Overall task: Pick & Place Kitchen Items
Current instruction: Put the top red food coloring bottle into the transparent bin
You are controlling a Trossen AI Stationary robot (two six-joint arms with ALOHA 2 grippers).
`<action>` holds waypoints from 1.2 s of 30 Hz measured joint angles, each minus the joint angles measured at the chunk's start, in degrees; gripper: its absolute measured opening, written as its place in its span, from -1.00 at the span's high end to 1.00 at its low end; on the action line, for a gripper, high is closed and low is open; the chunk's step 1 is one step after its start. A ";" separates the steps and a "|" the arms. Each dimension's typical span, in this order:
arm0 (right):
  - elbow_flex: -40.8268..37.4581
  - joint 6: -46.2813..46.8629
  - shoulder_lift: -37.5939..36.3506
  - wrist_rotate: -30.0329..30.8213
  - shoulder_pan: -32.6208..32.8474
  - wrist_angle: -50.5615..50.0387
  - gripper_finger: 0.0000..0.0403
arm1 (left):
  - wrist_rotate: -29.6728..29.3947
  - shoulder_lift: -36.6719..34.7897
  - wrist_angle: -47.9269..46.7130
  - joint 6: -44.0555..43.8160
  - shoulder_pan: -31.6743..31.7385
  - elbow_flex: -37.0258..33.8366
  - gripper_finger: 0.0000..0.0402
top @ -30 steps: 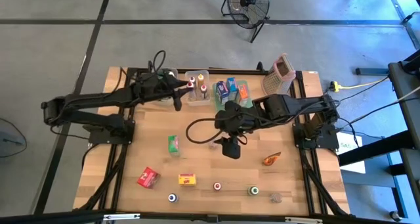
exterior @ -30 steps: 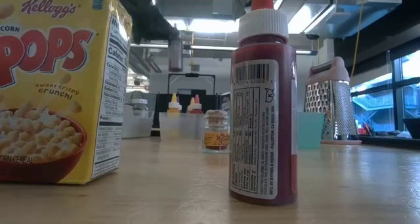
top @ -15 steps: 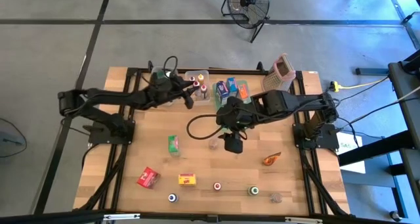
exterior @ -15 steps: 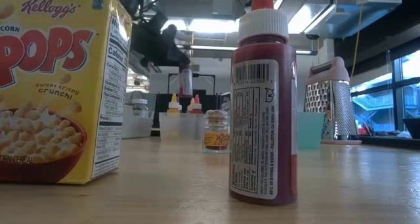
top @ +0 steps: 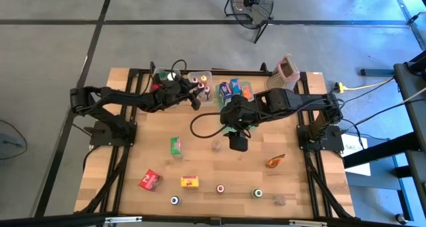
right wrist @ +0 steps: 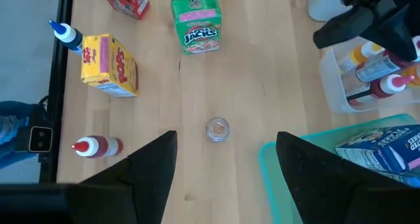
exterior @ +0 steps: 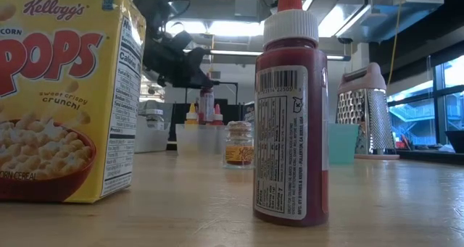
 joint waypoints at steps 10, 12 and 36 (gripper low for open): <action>0.01 -0.98 0.00 0.02 -0.88 -0.39 -0.31 | -1.71 1.24 3.41 -1.53 -1.68 -2.42 0.46; 0.00 -0.99 0.00 0.02 -1.07 -0.39 -0.31 | -2.77 1.29 7.66 -2.20 -2.11 -5.32 0.46; 0.00 -2.49 0.00 0.00 -2.89 3.35 -0.31 | 0.40 4.31 13.26 -1.30 -1.73 -9.81 0.46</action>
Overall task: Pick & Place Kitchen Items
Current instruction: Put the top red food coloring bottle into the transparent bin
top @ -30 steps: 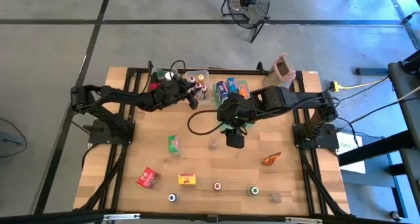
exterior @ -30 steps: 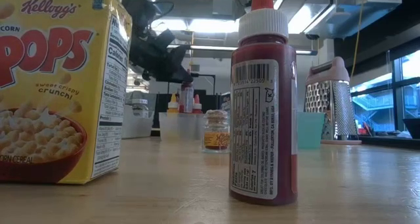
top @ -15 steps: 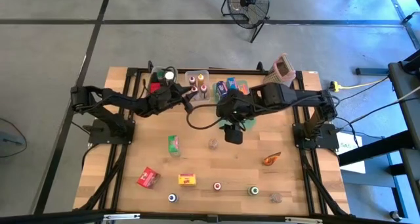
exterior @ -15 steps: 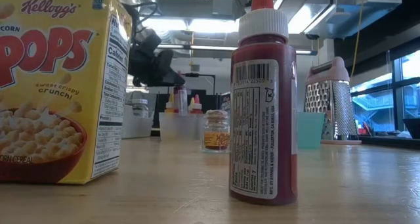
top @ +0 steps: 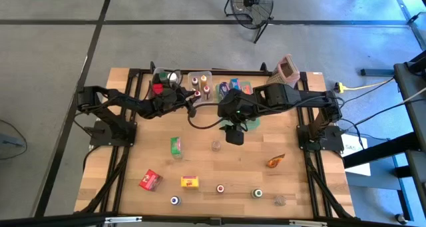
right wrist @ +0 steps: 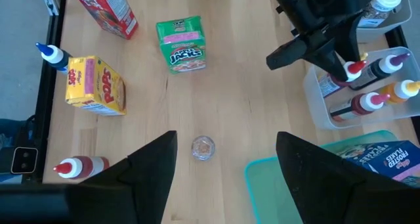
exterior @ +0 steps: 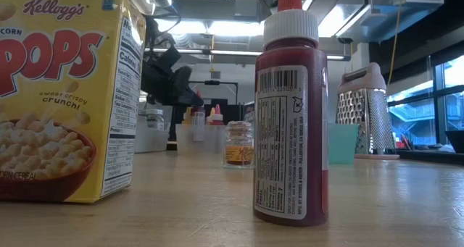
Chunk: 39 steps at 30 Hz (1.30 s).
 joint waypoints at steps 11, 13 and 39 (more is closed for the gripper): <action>0.00 0.00 -0.02 -0.63 0.04 0.32 -0.31 | -0.98 0.51 -3.35 2.36 -0.04 0.02 0.46; 0.00 0.00 -0.02 -0.63 0.03 0.34 -0.31 | -1.29 0.54 -3.82 2.65 0.03 0.02 0.46; 0.00 0.00 -0.02 -0.42 0.02 1.66 -0.31 | 2.58 0.54 1.95 0.25 2.58 -3.48 0.46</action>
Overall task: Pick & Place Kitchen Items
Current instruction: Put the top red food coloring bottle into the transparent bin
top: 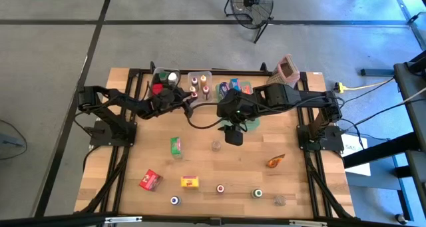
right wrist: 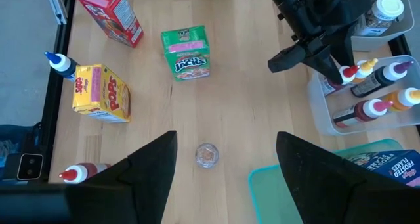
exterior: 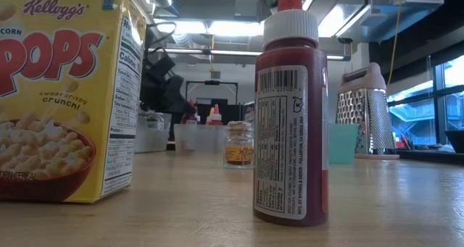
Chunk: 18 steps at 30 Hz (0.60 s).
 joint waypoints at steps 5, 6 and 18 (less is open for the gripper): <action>0.00 0.00 0.00 -0.02 0.00 0.00 -0.31 | 1.33 0.00 0.05 -0.03 0.00 0.00 0.44; 0.00 -0.01 0.00 -0.02 0.00 0.00 -0.31 | 1.39 0.00 0.04 -0.20 0.00 0.00 0.40; 0.00 0.00 0.00 -0.04 0.00 0.33 -0.31 | 2.16 0.00 -0.09 -0.53 -0.04 0.00 0.33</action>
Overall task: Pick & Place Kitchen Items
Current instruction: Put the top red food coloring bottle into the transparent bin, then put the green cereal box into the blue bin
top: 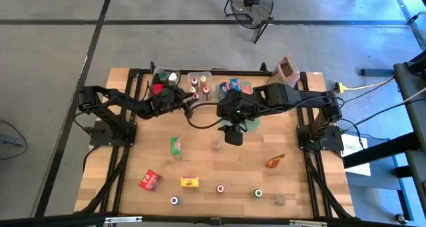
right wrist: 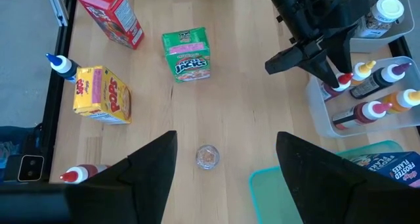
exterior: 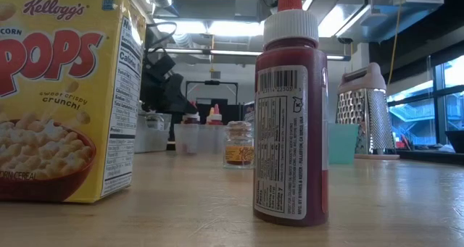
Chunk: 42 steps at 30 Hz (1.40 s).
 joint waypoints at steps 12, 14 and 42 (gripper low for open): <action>0.00 -0.01 0.00 -0.02 0.00 0.61 -0.31 | 0.62 -2.44 0.90 0.01 0.00 0.02 0.29; 0.00 -0.02 0.00 -0.03 0.00 0.99 -0.31 | 1.70 -2.93 0.93 0.01 0.00 0.02 0.29; 0.00 0.01 0.00 -3.12 0.13 2.77 -0.31 | -1.64 -15.87 -0.72 5.06 -2.56 0.02 0.29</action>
